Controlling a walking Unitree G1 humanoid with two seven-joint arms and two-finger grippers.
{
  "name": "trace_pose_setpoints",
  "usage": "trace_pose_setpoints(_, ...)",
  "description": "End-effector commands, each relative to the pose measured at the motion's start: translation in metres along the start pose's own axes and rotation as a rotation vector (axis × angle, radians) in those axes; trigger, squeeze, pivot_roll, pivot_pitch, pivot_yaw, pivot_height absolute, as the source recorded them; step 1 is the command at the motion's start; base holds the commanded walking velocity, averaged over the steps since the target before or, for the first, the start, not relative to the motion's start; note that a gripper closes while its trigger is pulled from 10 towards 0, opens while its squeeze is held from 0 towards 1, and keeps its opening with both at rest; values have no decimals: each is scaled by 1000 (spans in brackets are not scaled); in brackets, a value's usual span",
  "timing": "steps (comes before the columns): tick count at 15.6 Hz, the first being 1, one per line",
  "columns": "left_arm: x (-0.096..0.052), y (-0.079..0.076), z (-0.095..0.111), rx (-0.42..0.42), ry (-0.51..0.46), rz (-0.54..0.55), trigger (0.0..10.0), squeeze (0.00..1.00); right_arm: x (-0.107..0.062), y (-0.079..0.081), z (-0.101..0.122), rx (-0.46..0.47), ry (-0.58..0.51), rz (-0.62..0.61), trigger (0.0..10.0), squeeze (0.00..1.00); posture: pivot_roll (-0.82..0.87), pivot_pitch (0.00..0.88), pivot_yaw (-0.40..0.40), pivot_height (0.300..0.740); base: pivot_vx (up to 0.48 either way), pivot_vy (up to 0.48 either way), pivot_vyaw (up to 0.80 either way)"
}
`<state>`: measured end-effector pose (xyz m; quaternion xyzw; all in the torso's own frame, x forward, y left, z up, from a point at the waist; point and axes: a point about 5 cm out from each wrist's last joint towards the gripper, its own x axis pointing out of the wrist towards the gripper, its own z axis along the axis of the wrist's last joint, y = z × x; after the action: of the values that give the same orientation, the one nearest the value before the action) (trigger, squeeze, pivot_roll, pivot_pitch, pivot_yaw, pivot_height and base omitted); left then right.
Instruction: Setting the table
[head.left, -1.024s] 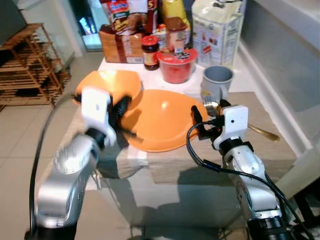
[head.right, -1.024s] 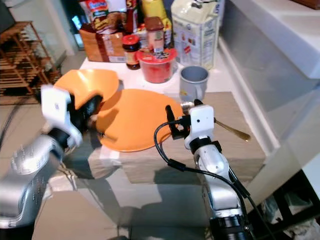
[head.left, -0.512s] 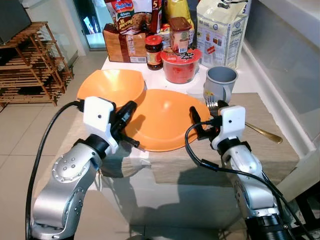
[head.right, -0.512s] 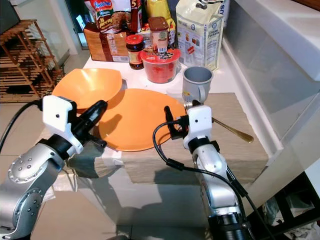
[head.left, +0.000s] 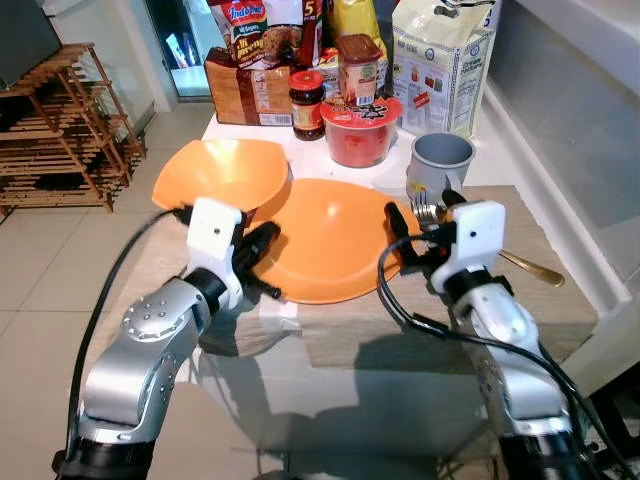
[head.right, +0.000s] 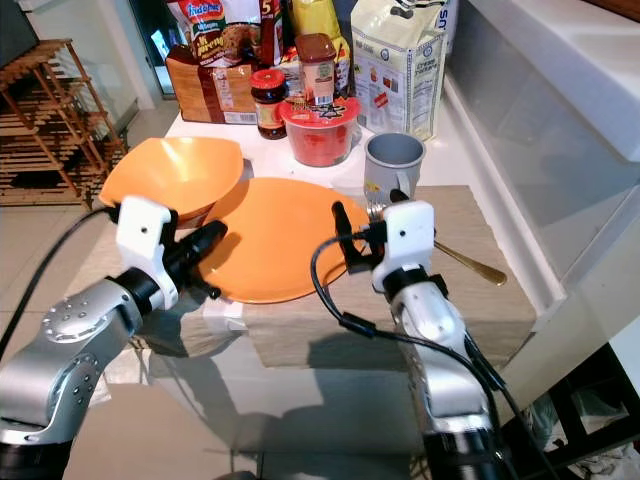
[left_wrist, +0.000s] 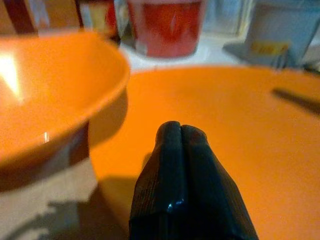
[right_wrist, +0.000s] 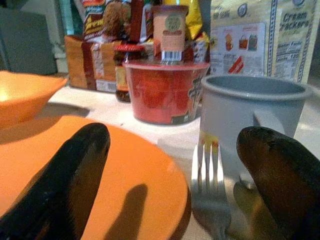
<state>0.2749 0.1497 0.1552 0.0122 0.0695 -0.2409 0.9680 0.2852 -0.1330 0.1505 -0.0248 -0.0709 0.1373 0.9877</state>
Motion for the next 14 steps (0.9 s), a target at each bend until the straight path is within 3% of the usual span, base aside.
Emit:
trace_pose_setpoints(1, 1, 7, -2, 4, 27, 14, 10000, 0, -3, 4, 3, 30, 2, 34, 10000, 0, -77, 0, 86, 740, 0, 0, 0)
trace_pose_setpoints(4, 4, 12, -7, 4, 52, 20, 10000, 0, -7, 5, 3, 86, 24, 82, 10000, 0, -83, 0, 88, 740, 0, 0, 0)
trace_pose_setpoints(7, 9, 7, -16, 9, 93, -15, 10000, 0, -8, 10, 4, 233, 68, 153, 10000, 0, -89, 0, 88, 740, 0, 0, 0)
trace_pose_setpoints(14, 7, 1, -36, -26, 142, -56, 10000, 0, -1, 3, 13, 385, 82, 135, 10000, 0, -86, 0, 89, 740, 0, 0, 0)
